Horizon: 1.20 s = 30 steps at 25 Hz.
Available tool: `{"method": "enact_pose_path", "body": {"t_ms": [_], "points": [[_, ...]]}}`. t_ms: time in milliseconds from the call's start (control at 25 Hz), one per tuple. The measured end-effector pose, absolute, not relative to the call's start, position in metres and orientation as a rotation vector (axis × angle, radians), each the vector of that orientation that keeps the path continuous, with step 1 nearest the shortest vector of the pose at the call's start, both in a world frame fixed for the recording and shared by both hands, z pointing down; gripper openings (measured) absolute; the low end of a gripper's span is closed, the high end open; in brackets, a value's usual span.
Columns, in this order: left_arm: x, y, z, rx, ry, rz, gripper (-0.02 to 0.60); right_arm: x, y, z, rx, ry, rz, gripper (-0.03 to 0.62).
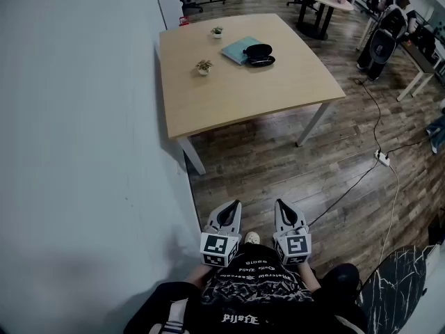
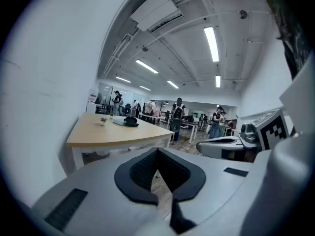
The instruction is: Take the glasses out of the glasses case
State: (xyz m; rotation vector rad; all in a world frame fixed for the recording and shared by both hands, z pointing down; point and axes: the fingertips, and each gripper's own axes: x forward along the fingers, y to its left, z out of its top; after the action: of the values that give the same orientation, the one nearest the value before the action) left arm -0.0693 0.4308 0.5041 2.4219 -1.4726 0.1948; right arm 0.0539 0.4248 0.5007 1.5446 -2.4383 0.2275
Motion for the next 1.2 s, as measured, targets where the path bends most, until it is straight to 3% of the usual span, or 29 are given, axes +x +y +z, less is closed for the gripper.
{"method": "enact_pose_path", "body": {"t_ms": [800, 880, 920, 1000, 1040, 1080, 1200], "points": [[-0.072, 0.438, 0.499, 2.414, -1.478, 0.145, 0.003, 0.054, 0.434, 0.496, 1.552, -2.495, 0.226, 0.008], [-0.073, 0.438, 0.501, 2.390, -1.486, 0.160, 0.003, 0.057, 0.434, 0.493, 1.572, -2.500, 0.235, 0.103], [-0.074, 0.438, 0.504, 2.374, -1.493, 0.168, 0.008, 0.060, 0.434, 0.492, 1.585, -2.499, 0.236, 0.107], [-0.074, 0.438, 0.509, 2.346, -1.485, 0.177, 0.092, 0.066, 0.435, 0.493, 1.605, -2.493, 0.238, 0.112], [-0.072, 0.438, 0.512, 2.334, -1.472, 0.179, 0.173, 0.069, 0.435, 0.494, 1.606, -2.491, 0.243, 0.185], [-0.071, 0.438, 0.514, 2.324, -1.462, 0.181, 0.218, 0.071, 0.435, 0.495, 1.605, -2.488, 0.245, 0.215], [-0.068, 0.436, 0.517, 2.302, -1.469, 0.181, 0.250, 0.078, 0.434, 0.497, 1.592, -2.483, 0.232, 0.215]]}}
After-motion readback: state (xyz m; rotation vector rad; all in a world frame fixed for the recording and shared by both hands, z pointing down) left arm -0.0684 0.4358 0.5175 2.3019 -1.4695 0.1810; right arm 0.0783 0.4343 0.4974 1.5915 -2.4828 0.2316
